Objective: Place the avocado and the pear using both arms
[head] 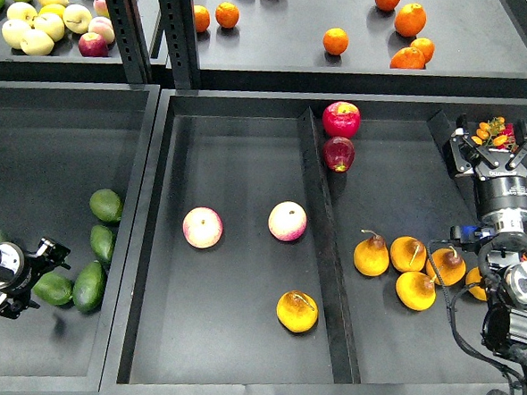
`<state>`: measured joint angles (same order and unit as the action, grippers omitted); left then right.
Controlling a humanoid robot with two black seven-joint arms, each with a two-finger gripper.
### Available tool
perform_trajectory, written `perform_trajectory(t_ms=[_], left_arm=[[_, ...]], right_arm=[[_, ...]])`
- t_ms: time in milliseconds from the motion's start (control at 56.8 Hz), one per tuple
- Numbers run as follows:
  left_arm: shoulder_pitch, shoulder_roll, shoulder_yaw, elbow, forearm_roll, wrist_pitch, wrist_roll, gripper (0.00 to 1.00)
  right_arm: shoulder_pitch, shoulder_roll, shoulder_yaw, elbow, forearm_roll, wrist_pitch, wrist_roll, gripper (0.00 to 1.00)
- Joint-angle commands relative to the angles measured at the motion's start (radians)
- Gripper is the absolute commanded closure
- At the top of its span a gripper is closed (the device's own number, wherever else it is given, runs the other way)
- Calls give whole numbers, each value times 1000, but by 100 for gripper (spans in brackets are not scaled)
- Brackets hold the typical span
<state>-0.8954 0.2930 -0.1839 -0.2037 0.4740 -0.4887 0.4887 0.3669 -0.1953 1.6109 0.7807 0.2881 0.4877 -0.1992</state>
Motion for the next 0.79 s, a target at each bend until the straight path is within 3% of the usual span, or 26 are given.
perform_trajectory(t_ms=[0, 88, 282, 774], left_arm=[[0, 0, -9, 0, 0, 0, 0, 5], [1, 2, -19, 0, 0, 0, 0, 5], [4, 2, -39, -11, -1, 0, 0, 5], [-2, -6, -62, -14, -3, 0, 0, 2]], right_arm=[[58, -18, -68, -9, -50, 1, -37, 0], [119, -85, -141, -34, -108, 1, -129, 0], [233, -119, -311, -66, -175, 1, -290, 0], [399, -197, -999, -70, -175, 1, -290, 1]])
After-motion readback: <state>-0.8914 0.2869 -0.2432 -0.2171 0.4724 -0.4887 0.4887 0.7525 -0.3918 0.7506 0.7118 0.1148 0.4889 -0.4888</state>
